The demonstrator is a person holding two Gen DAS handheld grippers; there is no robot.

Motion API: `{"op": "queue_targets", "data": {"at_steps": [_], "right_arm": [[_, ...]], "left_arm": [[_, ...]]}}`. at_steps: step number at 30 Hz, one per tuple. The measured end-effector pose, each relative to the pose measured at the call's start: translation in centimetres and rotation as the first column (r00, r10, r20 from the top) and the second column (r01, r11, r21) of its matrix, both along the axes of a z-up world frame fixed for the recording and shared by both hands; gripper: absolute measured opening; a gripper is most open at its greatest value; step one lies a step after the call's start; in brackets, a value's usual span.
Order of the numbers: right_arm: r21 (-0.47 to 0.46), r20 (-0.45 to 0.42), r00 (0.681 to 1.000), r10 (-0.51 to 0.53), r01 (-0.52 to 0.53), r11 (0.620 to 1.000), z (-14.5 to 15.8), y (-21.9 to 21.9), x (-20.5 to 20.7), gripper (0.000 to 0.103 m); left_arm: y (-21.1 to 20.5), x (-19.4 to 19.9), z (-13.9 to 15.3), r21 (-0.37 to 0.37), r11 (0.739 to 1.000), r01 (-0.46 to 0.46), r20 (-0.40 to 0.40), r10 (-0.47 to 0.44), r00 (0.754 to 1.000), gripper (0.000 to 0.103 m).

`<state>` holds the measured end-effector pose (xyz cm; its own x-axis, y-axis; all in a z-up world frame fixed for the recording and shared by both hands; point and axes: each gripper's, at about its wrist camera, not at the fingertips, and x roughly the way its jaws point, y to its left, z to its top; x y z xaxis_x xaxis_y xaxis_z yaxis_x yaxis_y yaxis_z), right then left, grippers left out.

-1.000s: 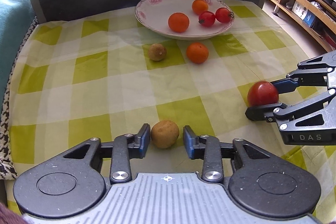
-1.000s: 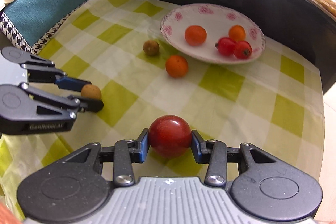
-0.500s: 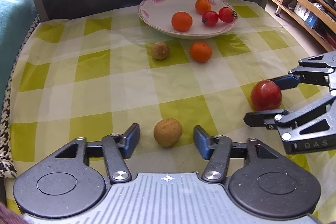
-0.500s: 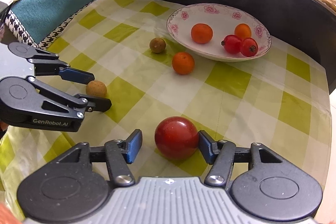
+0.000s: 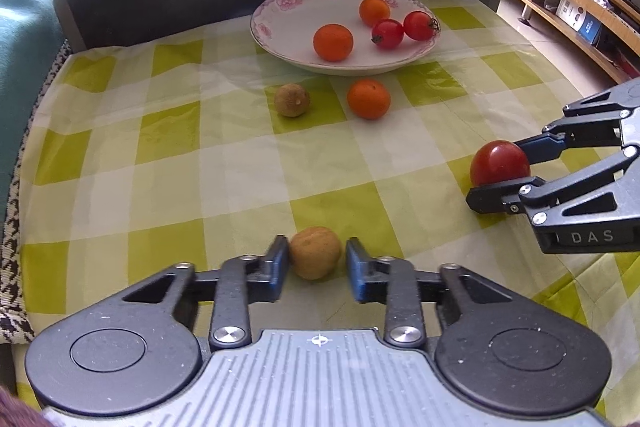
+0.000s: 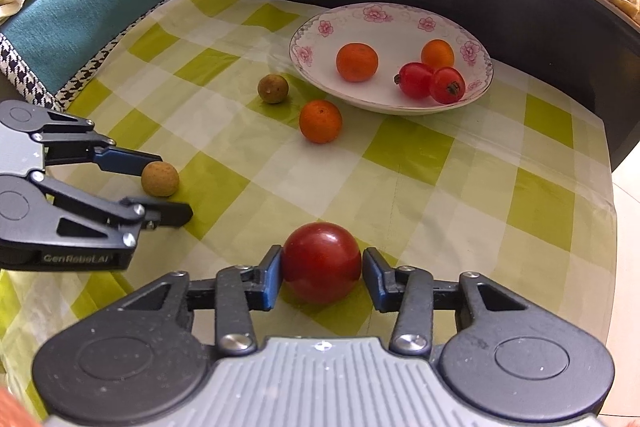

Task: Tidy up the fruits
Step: 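Carry the brown fruit and large tomato together toward the white plate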

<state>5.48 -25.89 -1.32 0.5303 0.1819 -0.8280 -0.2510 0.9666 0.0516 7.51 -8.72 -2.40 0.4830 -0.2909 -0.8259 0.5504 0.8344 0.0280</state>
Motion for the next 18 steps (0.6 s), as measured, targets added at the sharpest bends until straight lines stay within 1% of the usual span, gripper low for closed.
{"op": "queue_targets", "data": {"at_steps": [5, 7, 14, 18], "right_arm": [[-0.006, -0.004, 1.0, 0.0, 0.0, 1.0, 0.1, 0.1, 0.0, 0.042], [-0.005, -0.005, 1.0, -0.001, 0.001, 1.0, 0.1, 0.1, 0.1, 0.042], [0.007, 0.014, 1.0, -0.005, 0.005, 1.0, 0.7, 0.1, 0.6, 0.042], [0.03, 0.024, 1.0, -0.014, 0.013, 0.999, 1.3, 0.1, 1.0, 0.042]], "left_arm": [[-0.3, 0.0, 0.1, 0.015, 1.0, 0.004, -0.001, -0.004, 1.0, 0.036], [-0.5, 0.2, 0.2, 0.007, 1.0, 0.003, -0.01, -0.003, 1.0, 0.035], [-1.4, 0.7, 1.1, -0.023, 1.0, 0.002, -0.004, -0.002, 1.0, 0.036], [-1.9, 0.9, 1.4, -0.036, 0.999, 0.007, -0.002, -0.007, 1.0, 0.036]]}}
